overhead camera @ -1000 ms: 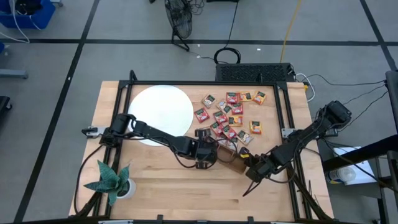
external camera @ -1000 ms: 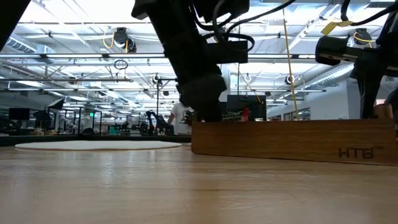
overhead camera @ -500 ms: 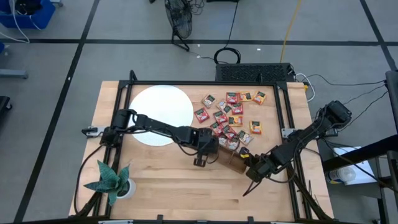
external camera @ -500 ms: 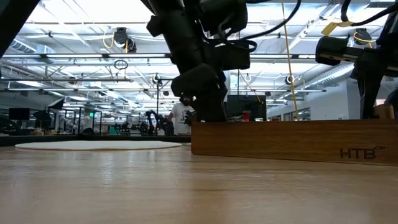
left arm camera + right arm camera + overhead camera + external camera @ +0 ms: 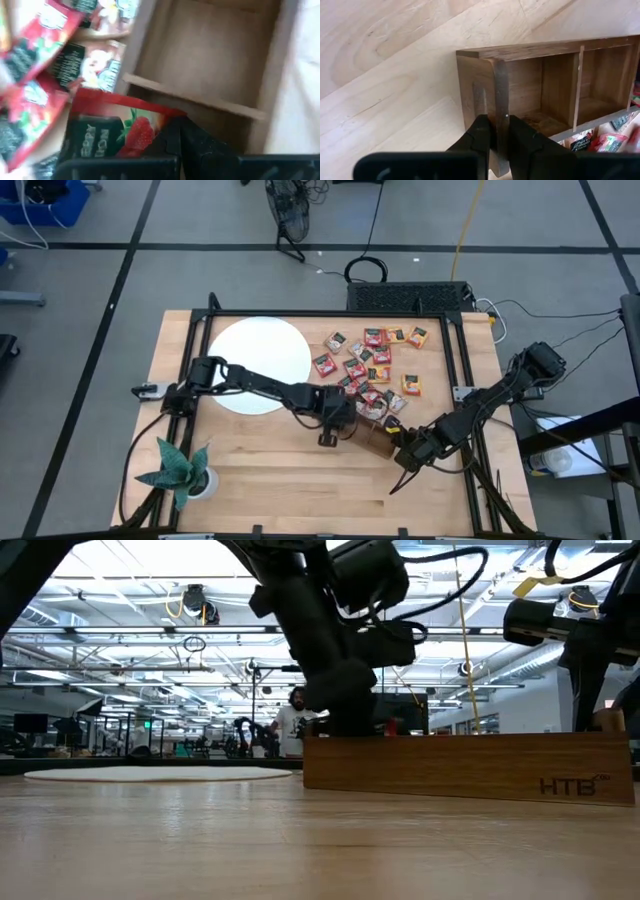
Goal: Pick & Place Tea
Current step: Put the red tea bag into the left section of the wooden organizer
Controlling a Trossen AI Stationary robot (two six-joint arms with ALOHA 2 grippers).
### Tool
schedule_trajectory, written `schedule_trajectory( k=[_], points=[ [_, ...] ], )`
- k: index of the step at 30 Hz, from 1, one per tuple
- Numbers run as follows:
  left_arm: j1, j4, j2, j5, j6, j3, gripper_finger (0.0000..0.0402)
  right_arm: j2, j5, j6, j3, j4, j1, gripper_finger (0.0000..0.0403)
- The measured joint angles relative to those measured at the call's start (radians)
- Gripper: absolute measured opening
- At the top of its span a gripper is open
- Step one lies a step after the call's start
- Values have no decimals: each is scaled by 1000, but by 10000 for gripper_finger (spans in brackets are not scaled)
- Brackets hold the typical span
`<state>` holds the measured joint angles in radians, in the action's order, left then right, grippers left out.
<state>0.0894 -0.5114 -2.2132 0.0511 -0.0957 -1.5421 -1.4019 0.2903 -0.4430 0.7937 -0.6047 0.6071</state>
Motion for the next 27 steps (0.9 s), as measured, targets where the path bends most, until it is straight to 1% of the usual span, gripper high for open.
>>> schedule_trajectory(
  k=[3,7,11,20,23,27],
  points=[
    [15,10,15,110,34,1,0,-1,1,-4,0,6,-1,28],
    [29,13,21,160,48,4,0,-1,2,-3,0,5,0,28],
    [40,12,21,232,76,4,1,-1,1,4,0,3,0,28],
    [64,10,22,231,149,4,4,-1,-5,-12,0,-12,1,28],
    [74,15,22,230,155,4,5,0,-7,-16,0,-13,2,28],
    [89,31,42,215,133,6,20,0,-11,-16,0,-17,2,29]
  ],
)
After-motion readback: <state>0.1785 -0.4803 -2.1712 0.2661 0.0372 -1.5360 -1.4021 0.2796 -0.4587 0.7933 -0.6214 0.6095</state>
